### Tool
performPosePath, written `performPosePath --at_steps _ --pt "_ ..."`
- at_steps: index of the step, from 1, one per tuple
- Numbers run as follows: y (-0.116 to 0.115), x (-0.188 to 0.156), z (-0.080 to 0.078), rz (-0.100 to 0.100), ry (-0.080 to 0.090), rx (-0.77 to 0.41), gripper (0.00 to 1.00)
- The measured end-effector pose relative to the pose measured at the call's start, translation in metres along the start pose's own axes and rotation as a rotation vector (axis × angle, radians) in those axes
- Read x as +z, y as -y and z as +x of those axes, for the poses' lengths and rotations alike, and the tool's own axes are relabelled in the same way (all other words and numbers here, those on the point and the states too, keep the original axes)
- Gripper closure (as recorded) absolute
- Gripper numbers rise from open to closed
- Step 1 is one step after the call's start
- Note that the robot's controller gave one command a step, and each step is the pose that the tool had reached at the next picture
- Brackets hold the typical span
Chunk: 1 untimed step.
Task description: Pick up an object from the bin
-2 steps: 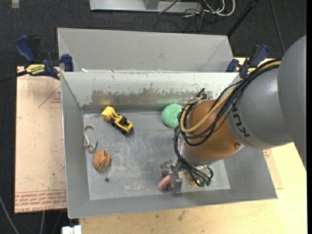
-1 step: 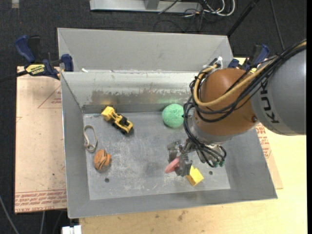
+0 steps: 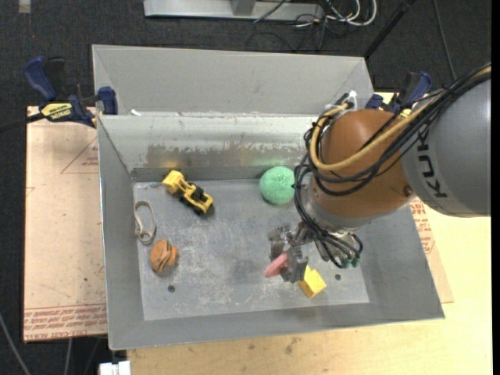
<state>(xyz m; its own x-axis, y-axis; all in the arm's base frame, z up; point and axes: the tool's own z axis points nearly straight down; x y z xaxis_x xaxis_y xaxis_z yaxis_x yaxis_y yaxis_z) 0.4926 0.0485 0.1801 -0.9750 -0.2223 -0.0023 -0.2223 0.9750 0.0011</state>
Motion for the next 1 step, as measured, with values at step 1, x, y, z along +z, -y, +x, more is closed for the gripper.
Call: performPosePath --at_steps 1 --pt "0.0073 -0.0598 -0.0002 0.000 -0.005 0.030 1.00"
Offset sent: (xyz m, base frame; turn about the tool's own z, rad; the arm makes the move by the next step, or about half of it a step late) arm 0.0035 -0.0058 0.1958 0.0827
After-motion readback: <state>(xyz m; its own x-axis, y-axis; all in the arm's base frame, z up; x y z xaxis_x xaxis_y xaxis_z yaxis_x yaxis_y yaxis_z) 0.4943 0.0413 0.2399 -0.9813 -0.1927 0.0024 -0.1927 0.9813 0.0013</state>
